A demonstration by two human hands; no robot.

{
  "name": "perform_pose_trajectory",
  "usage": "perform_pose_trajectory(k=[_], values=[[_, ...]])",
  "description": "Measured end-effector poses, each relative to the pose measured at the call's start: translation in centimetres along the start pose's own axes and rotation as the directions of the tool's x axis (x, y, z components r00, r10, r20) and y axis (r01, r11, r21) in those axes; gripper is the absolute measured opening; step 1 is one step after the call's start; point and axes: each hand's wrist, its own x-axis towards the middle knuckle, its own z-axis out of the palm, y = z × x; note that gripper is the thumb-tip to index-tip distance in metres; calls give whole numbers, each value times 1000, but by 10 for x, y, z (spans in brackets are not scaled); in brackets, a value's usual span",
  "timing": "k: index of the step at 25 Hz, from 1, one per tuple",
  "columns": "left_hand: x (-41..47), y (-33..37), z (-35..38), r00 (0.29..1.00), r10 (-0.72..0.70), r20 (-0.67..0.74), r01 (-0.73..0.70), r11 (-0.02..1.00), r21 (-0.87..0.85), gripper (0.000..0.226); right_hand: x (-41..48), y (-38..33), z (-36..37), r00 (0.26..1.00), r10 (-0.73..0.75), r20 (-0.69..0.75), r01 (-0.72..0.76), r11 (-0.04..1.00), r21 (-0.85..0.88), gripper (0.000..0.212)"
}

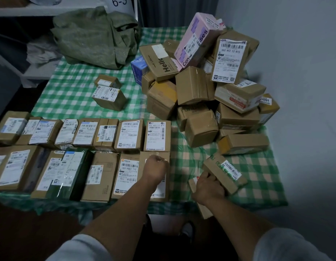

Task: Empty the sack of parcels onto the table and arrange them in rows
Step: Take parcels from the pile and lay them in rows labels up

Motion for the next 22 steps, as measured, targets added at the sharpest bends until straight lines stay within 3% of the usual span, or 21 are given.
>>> perform_pose_trajectory(k=[2, 5, 6, 8, 10, 12, 16, 19, 22], values=[[-2, 1, 2, 1000, -4, 7, 4, 1000, 7, 17, -3, -1, -6, 1000, -28, -7, 29, 998, 55, 102], [-4, 10, 7, 1000, 14, 28, -14, 1000, -26, 14, 0, 0, -31, 994, -61, 96, 16, 909, 416, 99], [-3, 13, 9, 999, 18, 33, -17, 999, -31, 13, 1, 2, -44, 987, -78, 143, -20, 815, 579, 92], [-8, 24, 14, 999, 15, 51, -13, 999, -43, 14, 4, 5, -69, 968, -142, 205, -105, 511, 853, 64], [-15, 34, 19, 994, -25, 106, 37, 993, -109, 19, 1, 7, -89, 945, -246, 214, -172, 179, 969, 40], [-26, 47, 22, 977, -72, 201, 110, 977, -182, 25, 0, 6, -101, 938, -281, 201, -203, 21, 979, 39], [-26, 60, 18, 951, -36, 306, 108, 969, -221, 29, 1, -6, -113, 939, -290, 188, -221, -86, 971, 48], [-14, 67, 8, 958, 2, 285, 69, 968, -240, 27, -2, -21, -123, 954, -257, 156, -174, -52, 983, 46], [5, 70, -5, 974, 14, 226, 45, 966, -254, 39, -1, -36, -128, 975, -167, 144, -135, 62, 989, 36]])
